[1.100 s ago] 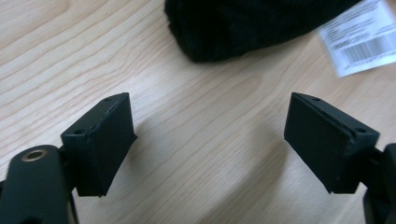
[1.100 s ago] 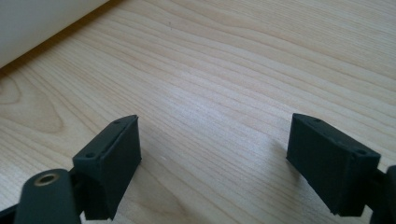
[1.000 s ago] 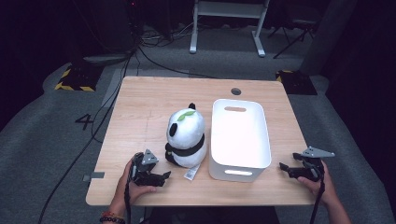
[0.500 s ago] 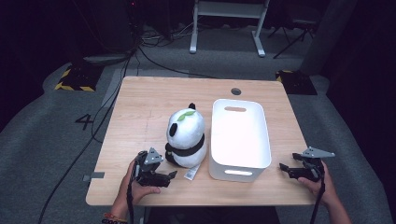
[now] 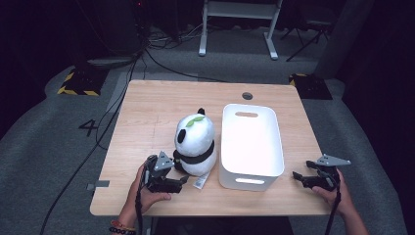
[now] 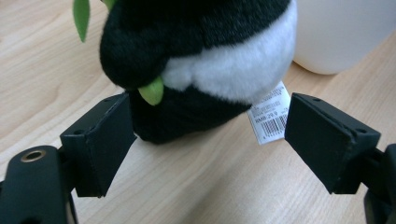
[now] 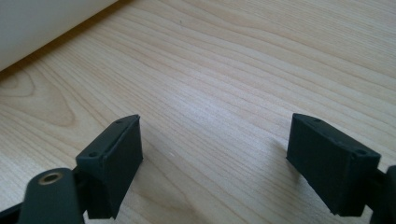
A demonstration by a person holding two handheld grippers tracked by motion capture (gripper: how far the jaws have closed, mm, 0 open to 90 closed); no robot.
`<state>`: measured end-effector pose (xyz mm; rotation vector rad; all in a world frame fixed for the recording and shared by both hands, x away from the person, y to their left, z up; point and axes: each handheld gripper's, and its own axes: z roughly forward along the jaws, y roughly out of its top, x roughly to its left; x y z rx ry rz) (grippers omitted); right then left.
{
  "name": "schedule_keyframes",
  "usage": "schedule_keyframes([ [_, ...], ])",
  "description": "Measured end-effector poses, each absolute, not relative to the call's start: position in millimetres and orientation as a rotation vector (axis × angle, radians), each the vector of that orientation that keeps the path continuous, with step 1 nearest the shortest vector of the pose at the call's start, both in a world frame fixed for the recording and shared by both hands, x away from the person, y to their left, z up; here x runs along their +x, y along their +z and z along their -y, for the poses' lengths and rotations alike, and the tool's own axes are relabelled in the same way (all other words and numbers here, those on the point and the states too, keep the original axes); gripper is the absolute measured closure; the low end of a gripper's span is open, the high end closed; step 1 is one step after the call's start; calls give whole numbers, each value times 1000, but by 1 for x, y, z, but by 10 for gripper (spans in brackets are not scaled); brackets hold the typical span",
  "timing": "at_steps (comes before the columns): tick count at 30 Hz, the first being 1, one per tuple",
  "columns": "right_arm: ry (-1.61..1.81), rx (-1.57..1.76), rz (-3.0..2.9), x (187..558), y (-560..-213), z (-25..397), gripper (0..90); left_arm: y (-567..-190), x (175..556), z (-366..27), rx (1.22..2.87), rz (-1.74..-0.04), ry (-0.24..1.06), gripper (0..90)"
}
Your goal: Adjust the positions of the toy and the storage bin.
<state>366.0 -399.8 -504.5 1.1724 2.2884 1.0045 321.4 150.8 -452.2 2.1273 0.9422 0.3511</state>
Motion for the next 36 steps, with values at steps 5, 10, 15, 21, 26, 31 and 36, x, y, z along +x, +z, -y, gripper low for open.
schedule_keyframes([
  [5,1005,1173,-2288,366,-505,400,181,-449,324,-148,2121,-942,381,158],
  [10,1005,1173,-2288,366,-505,400,181,-448,325,-150,2107,-953,365,159],
  [15,1003,1169,-2289,365,-505,400,182,-441,326,-153,2069,-982,357,159],
  [21,1004,1169,-2288,365,-505,400,182,-432,330,-150,2045,-964,377,159],
  [26,1012,1141,-2311,364,-504,400,185,-430,334,-142,2066,-951,385,160],
  [31,1012,1142,-2307,364,-505,399,185,-431,338,-138,2064,-942,394,158],
  [36,1016,1125,-2320,363,-505,399,187,-432,343,-136,2075,-940,397,156],
])
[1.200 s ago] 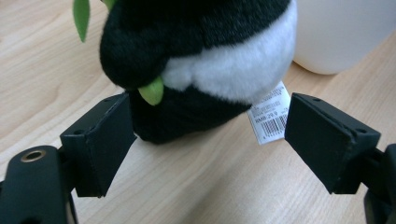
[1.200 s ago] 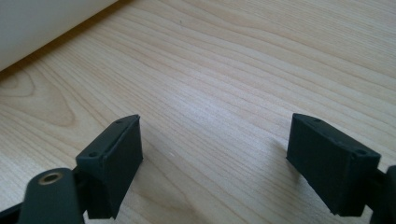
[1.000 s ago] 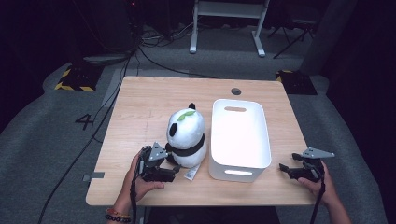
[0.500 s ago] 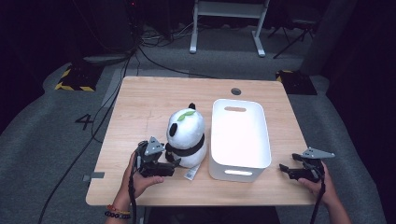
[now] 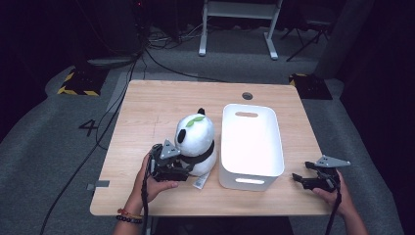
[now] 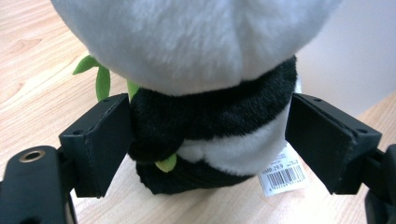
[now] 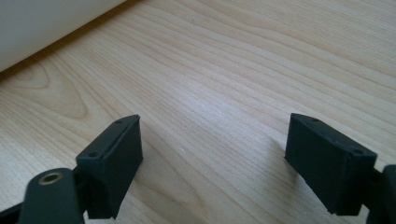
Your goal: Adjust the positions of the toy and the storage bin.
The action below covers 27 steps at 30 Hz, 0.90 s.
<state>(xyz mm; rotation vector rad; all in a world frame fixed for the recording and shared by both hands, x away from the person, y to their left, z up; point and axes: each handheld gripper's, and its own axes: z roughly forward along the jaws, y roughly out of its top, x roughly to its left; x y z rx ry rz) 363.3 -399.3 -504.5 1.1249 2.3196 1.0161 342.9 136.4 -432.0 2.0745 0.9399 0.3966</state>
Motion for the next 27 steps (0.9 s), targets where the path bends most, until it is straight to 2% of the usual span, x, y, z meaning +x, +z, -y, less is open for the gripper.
schedule_keyframes([
  [21,1016,1125,-2319,363,-505,399,187,-436,361,-132,2074,-847,353,124],
  [27,1015,1125,-2319,363,-505,399,187,-443,367,-129,2065,-827,299,118],
])
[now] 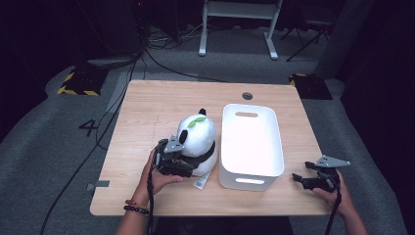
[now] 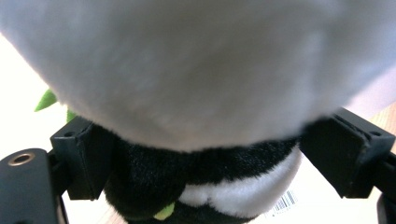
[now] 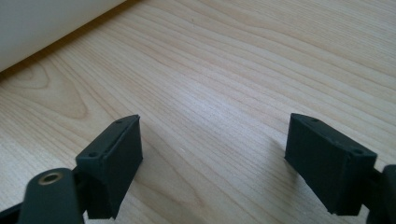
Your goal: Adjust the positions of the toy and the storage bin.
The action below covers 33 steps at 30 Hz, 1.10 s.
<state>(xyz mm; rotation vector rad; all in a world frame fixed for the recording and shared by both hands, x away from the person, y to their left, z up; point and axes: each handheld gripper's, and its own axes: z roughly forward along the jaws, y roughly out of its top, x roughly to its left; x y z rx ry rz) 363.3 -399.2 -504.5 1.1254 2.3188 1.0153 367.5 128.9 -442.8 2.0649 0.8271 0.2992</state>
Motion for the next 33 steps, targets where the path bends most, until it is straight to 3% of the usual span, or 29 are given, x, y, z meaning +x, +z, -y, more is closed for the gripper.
schedule_keyframes([
  [4,1015,1126,-2319,363,-505,399,186,-444,369,-130,2066,-813,284,160],
  [11,1015,1126,-2319,363,-505,399,187,-442,365,-133,2115,-760,309,344],
  [18,1015,1125,-2319,363,-505,399,187,-443,362,-134,2114,-729,341,465],
  [24,1015,1125,-2319,363,-505,399,187,-444,360,-135,2101,-709,351,534],
  [33,1015,1125,-2319,363,-505,399,187,-446,357,-137,2071,-712,370,561],
])
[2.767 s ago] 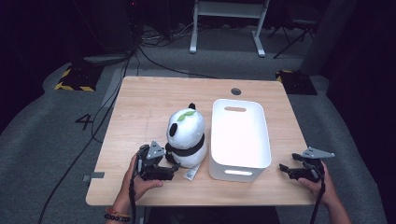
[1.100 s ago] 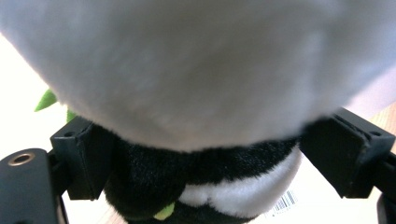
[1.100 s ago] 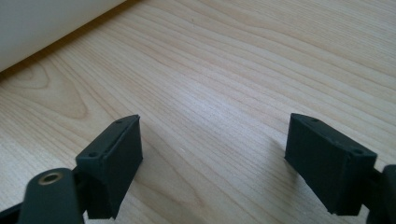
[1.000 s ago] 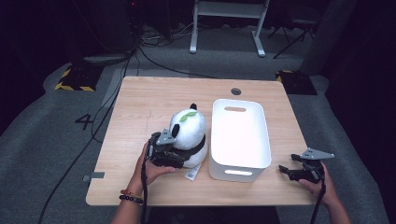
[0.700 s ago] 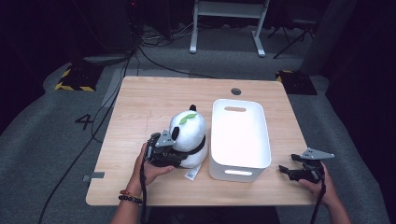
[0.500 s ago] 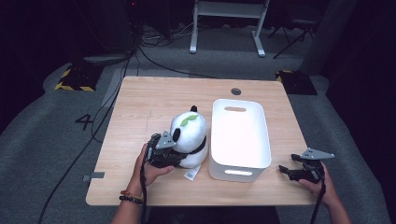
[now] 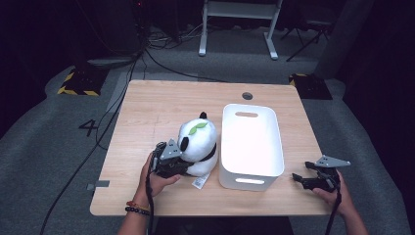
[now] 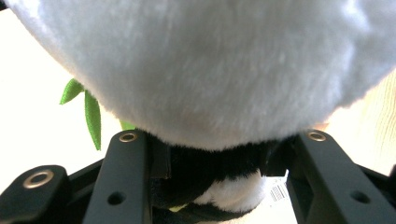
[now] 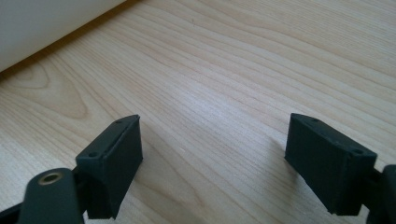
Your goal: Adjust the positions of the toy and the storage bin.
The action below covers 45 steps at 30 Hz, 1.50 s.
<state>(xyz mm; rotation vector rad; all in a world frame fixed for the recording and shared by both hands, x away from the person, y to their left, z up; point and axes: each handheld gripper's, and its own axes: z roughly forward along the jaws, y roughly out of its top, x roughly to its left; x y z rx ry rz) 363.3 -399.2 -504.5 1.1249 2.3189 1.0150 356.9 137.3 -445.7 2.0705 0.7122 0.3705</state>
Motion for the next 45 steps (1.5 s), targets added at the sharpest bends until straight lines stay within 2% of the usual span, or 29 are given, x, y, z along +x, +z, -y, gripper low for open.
schedule_keyframes([
  [15,1015,1125,-2319,363,-505,399,187,-445,356,-143,2020,-745,383,562],
  [27,1015,1125,-2319,363,-505,399,187,-432,349,-144,1961,-719,447,565],
  [45,1015,1125,-2319,363,-505,399,186,-421,350,-147,1970,-702,491,565],
])
